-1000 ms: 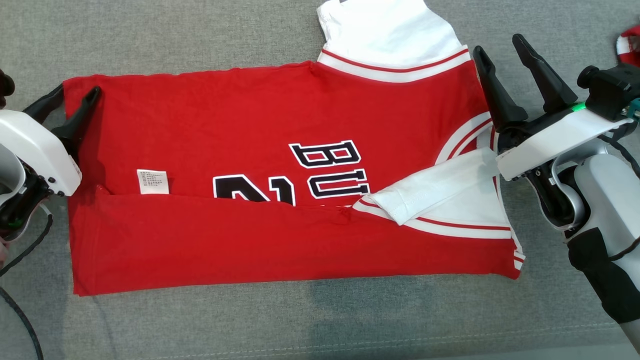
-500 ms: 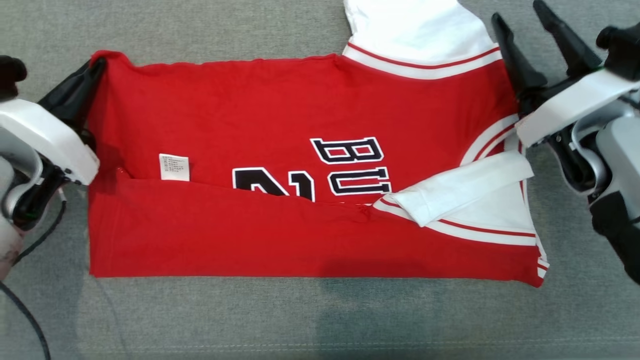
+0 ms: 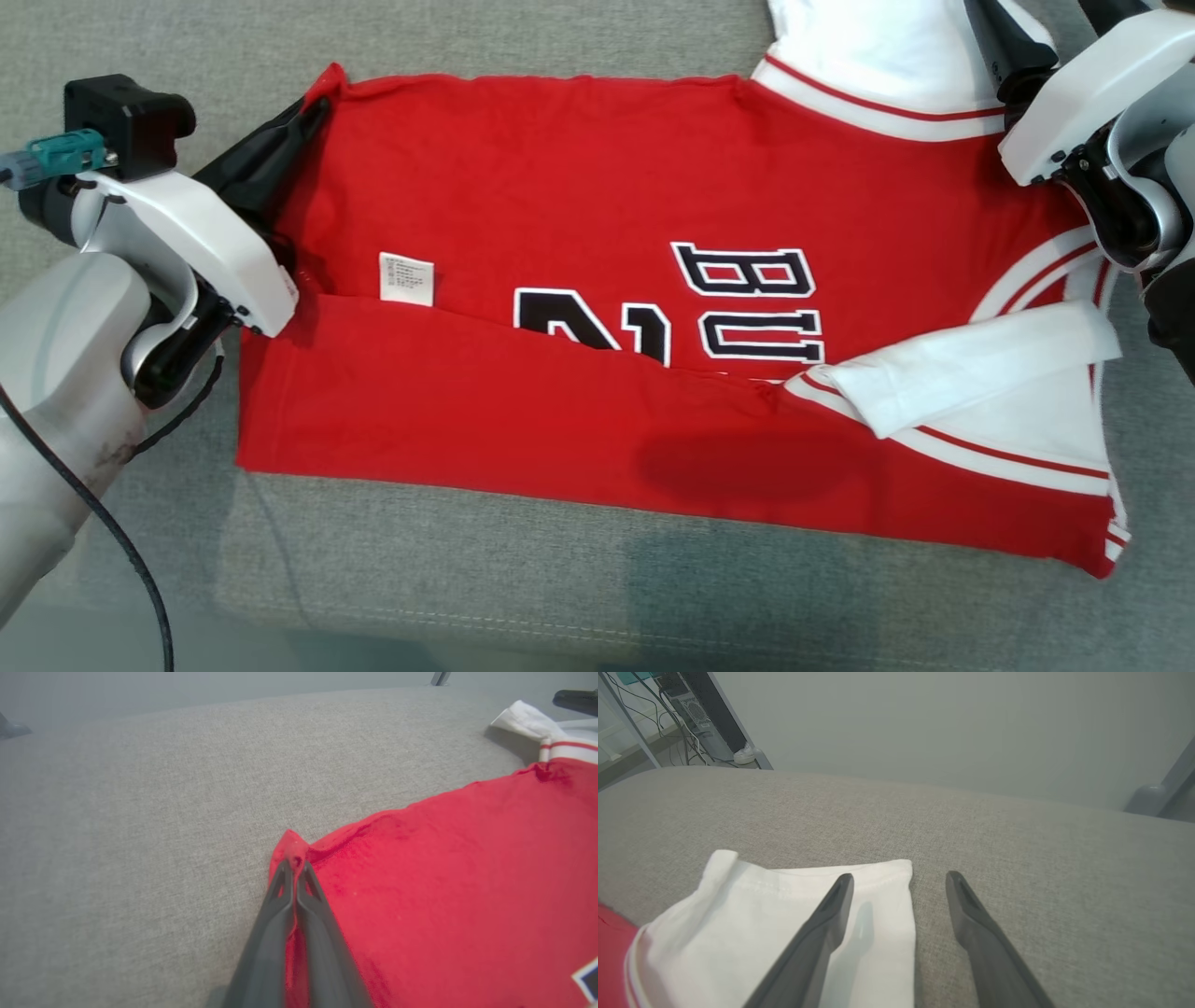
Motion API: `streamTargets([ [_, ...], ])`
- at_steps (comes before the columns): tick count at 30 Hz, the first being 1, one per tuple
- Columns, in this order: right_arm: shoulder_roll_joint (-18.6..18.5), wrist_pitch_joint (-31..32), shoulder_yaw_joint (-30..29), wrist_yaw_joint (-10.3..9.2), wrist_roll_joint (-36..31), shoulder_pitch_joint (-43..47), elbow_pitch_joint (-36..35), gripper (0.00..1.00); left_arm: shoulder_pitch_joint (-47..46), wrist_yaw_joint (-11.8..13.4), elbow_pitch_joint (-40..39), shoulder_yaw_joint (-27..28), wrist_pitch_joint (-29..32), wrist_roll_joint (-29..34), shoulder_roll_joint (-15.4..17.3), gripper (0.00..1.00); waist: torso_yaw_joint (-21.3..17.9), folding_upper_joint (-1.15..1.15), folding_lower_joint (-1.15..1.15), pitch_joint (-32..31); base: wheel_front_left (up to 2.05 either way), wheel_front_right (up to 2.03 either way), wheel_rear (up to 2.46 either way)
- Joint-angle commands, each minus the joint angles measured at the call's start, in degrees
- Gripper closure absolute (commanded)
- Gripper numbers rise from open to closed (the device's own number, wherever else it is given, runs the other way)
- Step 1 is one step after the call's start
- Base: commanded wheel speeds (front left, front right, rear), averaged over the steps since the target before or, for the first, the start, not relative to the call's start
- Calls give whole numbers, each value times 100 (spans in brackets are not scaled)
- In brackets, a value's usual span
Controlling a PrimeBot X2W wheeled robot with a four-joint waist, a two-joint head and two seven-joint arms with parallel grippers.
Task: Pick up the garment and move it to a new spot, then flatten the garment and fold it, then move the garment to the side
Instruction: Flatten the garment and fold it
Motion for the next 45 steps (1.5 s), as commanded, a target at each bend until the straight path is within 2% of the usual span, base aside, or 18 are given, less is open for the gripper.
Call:
streamTargets([
  [1,-34,84,64,-16,52,10,-13,0,-234,-42,-44,156,-78,-21,248,100,106,0,0,63,0,0,0],
  [6,-65,295,336,-16,122,-256,298,0,-329,-42,-3,-95,-198,-122,97,100,251,0,0,109,0,0,0],
  [7,-66,348,410,-16,121,-303,350,6,-344,-42,10,-140,-222,-143,72,100,269,0,0,110,0,0,0],
  [8,-52,421,482,-16,154,-335,382,35,-358,-42,26,-182,-244,-164,50,100,282,0,0,112,0,0,0],
  [9,-39,487,551,-16,211,-360,385,59,-373,-42,46,-224,-263,-183,32,100,292,0,0,117,0,0,0],
  [10,-36,542,606,-16,278,-381,380,99,-387,-42,64,-261,-279,-204,16,100,297,0,0,123,0,0,0],
  [15,-185,313,771,-16,537,-502,193,100,-433,-42,173,-363,-338,-335,10,100,250,0,0,114,0,0,0],
  [21,-540,-183,1010,-16,928,-392,-398,100,-291,-42,267,-263,-358,-536,201,100,47,0,0,-55,0,0,0],
  [26,-971,-381,1427,-16,1446,-68,-1351,100,-32,-42,239,-12,-360,-585,334,100,-120,0,0,-270,0,0,0],
  [35,-2043,-513,2163,-16,2527,590,-2984,100,631,-42,27,137,-360,-757,606,100,-327,0,0,-739,0,0,0],
  [40,-2406,-426,2532,-16,2902,791,-3533,100,862,-42,-166,94,-361,-824,744,100,-384,0,0,-861,0,0,0],
  [45,-2586,-471,2805,-16,3054,1046,-3790,100,1064,-42,-591,-195,-361,-864,897,100,-373,0,0,-1012,0,0,0],
])
